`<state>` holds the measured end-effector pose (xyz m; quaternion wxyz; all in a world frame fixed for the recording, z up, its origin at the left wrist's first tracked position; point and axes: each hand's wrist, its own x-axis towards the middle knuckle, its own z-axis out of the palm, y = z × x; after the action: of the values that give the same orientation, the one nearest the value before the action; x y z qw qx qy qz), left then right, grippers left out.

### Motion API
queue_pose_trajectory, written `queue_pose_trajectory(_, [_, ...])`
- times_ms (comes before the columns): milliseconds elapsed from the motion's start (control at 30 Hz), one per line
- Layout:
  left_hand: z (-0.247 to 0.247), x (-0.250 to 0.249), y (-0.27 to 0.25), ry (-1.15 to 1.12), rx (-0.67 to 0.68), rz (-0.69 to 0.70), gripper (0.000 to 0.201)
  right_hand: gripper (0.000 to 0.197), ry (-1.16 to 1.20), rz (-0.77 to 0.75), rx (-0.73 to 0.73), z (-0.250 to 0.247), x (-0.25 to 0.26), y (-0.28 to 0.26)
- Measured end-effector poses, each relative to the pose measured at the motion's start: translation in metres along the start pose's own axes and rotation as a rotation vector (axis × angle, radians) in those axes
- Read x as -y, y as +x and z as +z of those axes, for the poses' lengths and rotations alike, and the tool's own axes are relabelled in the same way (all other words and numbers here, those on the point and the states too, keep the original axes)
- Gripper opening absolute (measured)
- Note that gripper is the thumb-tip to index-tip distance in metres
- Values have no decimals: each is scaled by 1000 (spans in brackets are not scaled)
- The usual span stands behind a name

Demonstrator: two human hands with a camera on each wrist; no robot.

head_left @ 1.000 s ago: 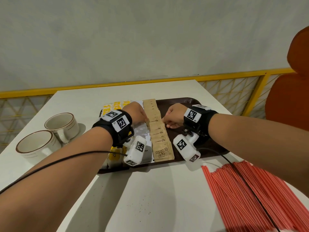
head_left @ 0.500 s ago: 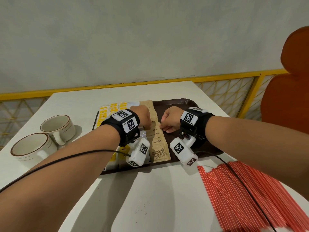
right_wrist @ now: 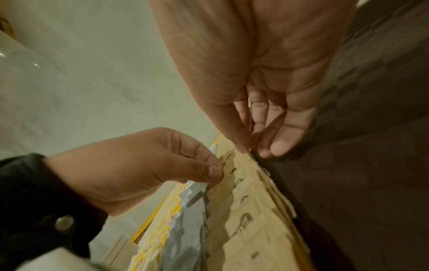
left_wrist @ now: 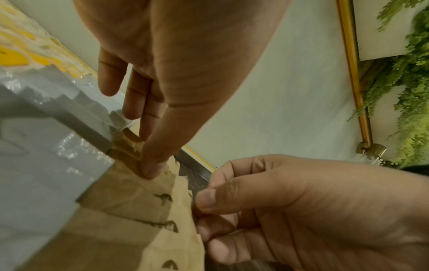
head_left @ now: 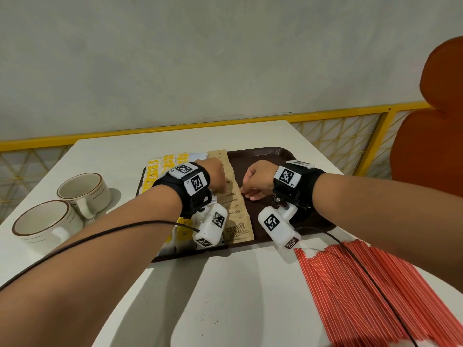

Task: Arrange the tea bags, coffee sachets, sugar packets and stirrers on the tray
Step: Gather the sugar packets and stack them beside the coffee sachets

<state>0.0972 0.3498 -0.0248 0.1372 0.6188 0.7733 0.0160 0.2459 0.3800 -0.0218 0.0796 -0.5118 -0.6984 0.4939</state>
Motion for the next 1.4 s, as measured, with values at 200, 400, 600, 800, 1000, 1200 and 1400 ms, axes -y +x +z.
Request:
queue_pose_trajectory(200, [-2, 7, 0, -80, -9, 0, 19, 16, 14, 32, 66, -1, 0, -2])
queue_pose_trajectory(400, [-4, 12, -6, -152, -57, 6, 19, 15, 2, 23, 43, 2, -1, -7])
queue_pose_trajectory(600, [0, 14, -14, -156, -26, 41, 13, 21, -80, -12, 52, 7, -4, -7])
queue_pose_trajectory(800, [3, 10, -17, -137, -7, 103, 11, 21, -102, -32, 50, 7, -3, -7])
queue_pose_trajectory(1000, [5, 8, -17, -116, 5, 110, 10, 21, -76, -23, 52, 4, -5, -6])
queue_pose_trajectory(1200, [5, 8, -19, -129, 6, 123, 5, 18, -31, -9, 62, 3, -8, -9])
queue_pose_trajectory(1400, [0, 14, -23, -172, -5, 109, 4, 13, -24, 40, 100, 2, -10, -16])
